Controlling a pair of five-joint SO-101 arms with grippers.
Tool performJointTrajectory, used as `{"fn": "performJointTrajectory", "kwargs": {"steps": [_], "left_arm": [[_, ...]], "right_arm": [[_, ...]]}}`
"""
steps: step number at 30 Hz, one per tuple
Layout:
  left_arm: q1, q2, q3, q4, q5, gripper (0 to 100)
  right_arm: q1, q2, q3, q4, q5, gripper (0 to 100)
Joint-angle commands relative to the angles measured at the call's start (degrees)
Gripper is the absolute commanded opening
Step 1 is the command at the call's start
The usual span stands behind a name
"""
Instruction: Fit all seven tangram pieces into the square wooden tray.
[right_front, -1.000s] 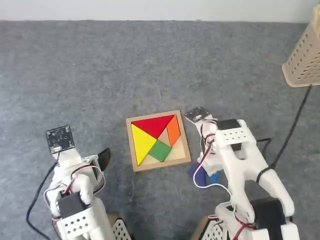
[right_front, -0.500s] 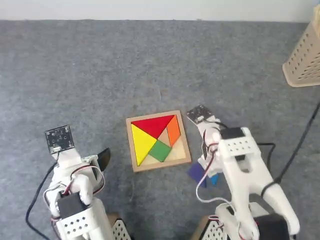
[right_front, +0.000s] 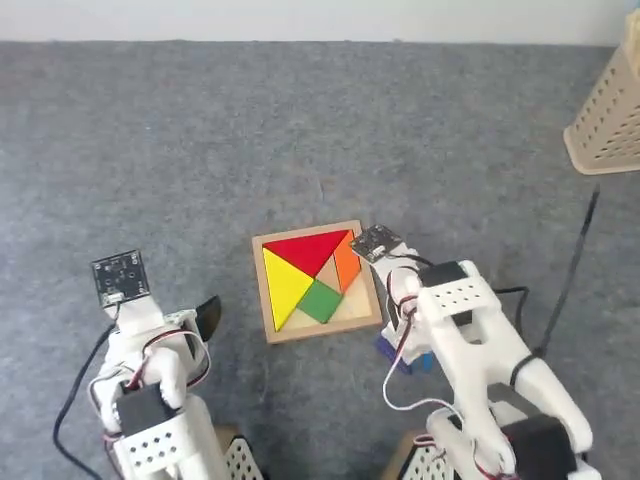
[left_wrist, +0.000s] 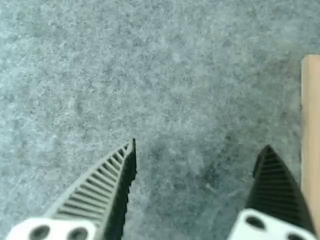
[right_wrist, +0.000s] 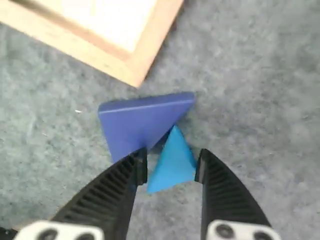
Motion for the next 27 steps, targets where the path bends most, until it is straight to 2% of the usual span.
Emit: {"fn": "performJointTrajectory", "kwargs": {"steps": [1,8,18,27], "left_arm": [[-0.3,-0.8,-0.7,0.4,-0.1,35],[-0.3,-0.8,-0.7,0.4,-0.1,35],[-0.3,-0.8,-0.7,0.4,-0.1,35],[-0.3,-0.8,-0.7,0.4,-0.1,35]], "right_arm": [[2.2,4.1,-0.4,-2.9,-2.5,16.9],[6.1,4.0,-0.5,-3.3,-2.9,16.8],[10.3,-7.3,3.6,-3.0,-3.0,17.0],[10.5,-3.8,5.2,-4.4,-2.9,17.0]]}}
